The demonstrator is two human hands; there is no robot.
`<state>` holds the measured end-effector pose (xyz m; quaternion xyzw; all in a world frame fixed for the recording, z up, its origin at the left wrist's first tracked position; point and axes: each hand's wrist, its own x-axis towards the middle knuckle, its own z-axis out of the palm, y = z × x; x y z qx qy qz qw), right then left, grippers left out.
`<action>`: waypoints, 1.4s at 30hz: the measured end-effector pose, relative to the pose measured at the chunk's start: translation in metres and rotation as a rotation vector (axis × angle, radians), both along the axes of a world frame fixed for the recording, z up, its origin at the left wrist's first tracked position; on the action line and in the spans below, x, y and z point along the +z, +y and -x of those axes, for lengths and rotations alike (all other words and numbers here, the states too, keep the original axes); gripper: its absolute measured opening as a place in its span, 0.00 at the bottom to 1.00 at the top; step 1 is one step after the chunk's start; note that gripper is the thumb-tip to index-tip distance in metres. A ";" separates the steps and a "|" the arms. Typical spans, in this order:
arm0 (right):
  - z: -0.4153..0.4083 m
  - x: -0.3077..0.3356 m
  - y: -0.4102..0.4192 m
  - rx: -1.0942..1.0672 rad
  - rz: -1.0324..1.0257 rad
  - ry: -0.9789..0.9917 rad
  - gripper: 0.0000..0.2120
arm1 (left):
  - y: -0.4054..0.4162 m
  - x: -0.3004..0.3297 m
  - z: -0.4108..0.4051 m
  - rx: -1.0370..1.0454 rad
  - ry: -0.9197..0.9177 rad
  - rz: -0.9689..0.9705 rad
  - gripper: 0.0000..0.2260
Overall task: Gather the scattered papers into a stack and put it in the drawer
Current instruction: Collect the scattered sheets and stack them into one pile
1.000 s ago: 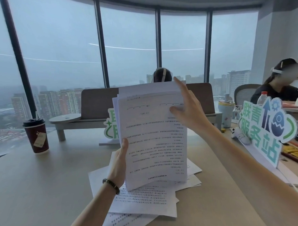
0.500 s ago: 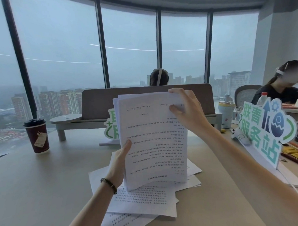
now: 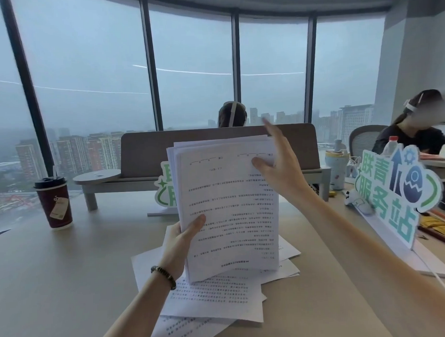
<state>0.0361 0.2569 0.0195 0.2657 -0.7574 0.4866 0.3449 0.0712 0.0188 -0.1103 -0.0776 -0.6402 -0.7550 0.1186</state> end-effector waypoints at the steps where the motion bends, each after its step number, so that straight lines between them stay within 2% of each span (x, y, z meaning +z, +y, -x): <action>1: -0.001 -0.004 -0.001 0.079 0.136 -0.068 0.41 | 0.001 -0.001 -0.001 0.002 -0.010 0.005 0.17; 2: -0.002 -0.010 -0.002 0.157 0.281 -0.166 0.42 | 0.003 -0.002 -0.002 -0.003 -0.017 0.011 0.17; 4: -0.002 -0.029 -0.002 0.284 0.437 -0.368 0.34 | 0.005 -0.004 -0.004 -0.012 -0.021 0.020 0.15; 6: -0.001 -0.063 -0.004 0.318 0.387 -0.510 0.23 | 0.005 -0.005 -0.005 -0.010 -0.018 0.026 0.13; 8: -0.001 -0.097 -0.007 0.352 0.359 -0.585 0.17 | 0.004 -0.006 -0.004 -0.004 -0.020 0.034 0.12; 12: 0.004 -0.125 -0.011 0.311 0.360 -0.652 0.21 | 0.004 -0.006 -0.002 0.008 -0.011 0.070 0.13; 15: 0.006 -0.128 -0.015 0.239 0.379 -0.666 0.23 | 0.006 -0.006 0.000 0.051 -0.005 0.118 0.09; 21: 0.007 -0.130 -0.020 0.148 0.303 -0.604 0.11 | 0.007 -0.006 0.006 0.184 0.026 0.320 0.08; 25: 0.006 -0.115 -0.018 0.082 0.182 -0.613 0.13 | 0.001 -0.003 0.012 0.259 0.025 0.415 0.09; 30: 0.007 -0.107 -0.009 0.195 0.234 -0.831 0.07 | -0.015 0.004 0.013 0.145 -0.181 0.228 0.11; 31: 0.008 -0.108 -0.007 0.157 0.217 -0.834 0.10 | -0.020 0.004 0.014 0.109 -0.239 0.215 0.12; 32: 0.011 -0.111 -0.003 0.065 0.146 -0.811 0.14 | -0.026 0.003 0.016 0.084 -0.297 0.208 0.12; 34: 0.022 -0.122 0.009 -0.215 -0.136 -0.728 0.18 | -0.042 -0.001 0.026 0.069 -0.404 0.204 0.12; 36: 0.032 -0.139 0.024 -0.410 -0.406 -0.731 0.21 | -0.057 -0.010 0.037 0.073 -0.489 0.232 0.16; 39: 0.045 -0.159 0.037 -0.492 -0.670 -0.846 0.23 | -0.071 -0.029 0.050 0.099 -0.578 0.327 0.18; 42: 0.042 -0.157 0.037 -0.477 -0.714 -0.788 0.17 | -0.071 -0.040 0.055 0.069 -0.634 0.301 0.16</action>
